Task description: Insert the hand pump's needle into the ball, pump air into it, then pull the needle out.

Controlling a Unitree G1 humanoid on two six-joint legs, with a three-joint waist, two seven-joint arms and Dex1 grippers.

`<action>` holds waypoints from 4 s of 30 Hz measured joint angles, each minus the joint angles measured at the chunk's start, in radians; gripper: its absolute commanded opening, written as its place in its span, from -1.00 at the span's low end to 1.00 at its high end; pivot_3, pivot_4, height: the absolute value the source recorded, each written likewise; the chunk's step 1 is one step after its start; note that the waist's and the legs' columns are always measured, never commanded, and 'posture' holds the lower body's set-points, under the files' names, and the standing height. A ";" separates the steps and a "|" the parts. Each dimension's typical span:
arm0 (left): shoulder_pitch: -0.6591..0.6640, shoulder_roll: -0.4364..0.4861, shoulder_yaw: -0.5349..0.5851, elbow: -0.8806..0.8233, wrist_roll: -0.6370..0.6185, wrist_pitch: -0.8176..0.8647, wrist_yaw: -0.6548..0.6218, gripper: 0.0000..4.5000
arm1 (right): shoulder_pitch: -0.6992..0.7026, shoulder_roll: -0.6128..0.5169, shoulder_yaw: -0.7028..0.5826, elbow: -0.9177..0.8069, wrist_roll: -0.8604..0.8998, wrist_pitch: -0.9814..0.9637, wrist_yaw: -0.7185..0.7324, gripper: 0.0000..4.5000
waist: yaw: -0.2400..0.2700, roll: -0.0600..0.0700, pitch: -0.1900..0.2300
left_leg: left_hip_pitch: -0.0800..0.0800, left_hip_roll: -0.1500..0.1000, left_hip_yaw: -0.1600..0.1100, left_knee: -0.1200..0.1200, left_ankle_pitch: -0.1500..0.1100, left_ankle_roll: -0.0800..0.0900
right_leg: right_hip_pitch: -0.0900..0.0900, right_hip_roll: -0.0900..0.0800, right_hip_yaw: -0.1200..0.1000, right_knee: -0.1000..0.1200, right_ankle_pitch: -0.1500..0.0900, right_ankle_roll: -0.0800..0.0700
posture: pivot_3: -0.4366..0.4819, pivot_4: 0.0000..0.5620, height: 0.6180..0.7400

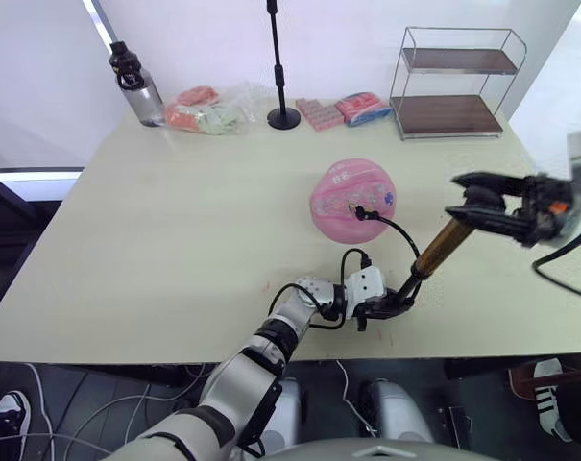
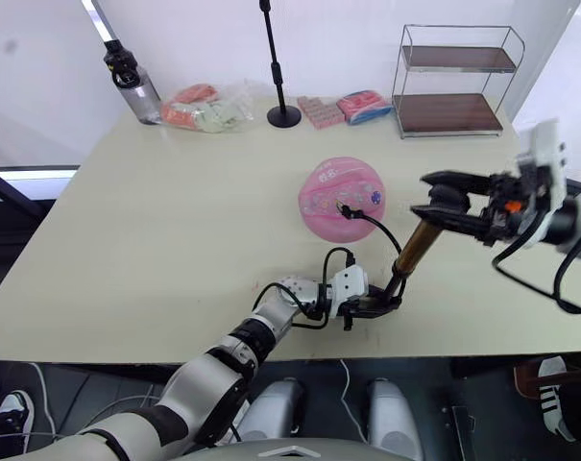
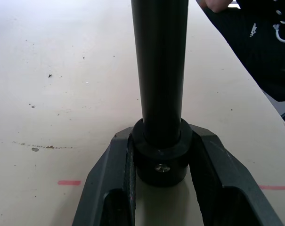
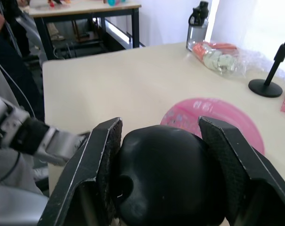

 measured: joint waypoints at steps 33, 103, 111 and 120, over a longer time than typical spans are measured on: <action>-0.001 -0.010 0.001 0.000 -0.004 -0.004 0.002 -0.51 | -0.133 -0.030 -0.039 0.088 0.086 0.120 0.024 -0.07 | 0.003 0.006 0.005 | -0.004 -0.002 -0.001 0.001 0.000 0.000 | -0.002 -0.002 0.001 0.000 0.000 0.000 | -0.05 -0.47 1.00; 0.011 -0.003 0.002 -0.015 -0.022 -0.001 -0.016 -0.51 | -0.185 -0.066 -0.078 0.069 0.121 0.183 -0.043 -0.08 | 0.003 0.009 0.009 | -0.007 -0.002 0.003 -0.001 0.000 0.000 | -0.006 -0.001 0.002 0.000 0.000 -0.001 | -0.05 -0.47 1.00; 0.019 0.004 0.002 -0.011 -0.020 0.003 0.005 -0.51 | -0.012 0.056 0.026 0.052 -0.084 -0.080 -0.021 -0.11 | -0.002 -0.002 0.000 | 0.003 0.002 0.002 0.000 0.000 0.000 | 0.001 0.001 0.000 0.001 -0.001 -0.002 | -0.05 -0.47 1.00; 0.021 0.006 0.001 0.000 -0.020 0.006 0.007 -0.51 | 0.085 0.186 0.184 0.152 -0.307 -0.319 -0.031 -0.14 | -0.001 -0.009 -0.007 | 0.011 0.006 0.001 -0.004 0.000 0.000 | 0.008 0.002 0.000 0.000 -0.001 -0.003 | -0.05 -0.47 1.00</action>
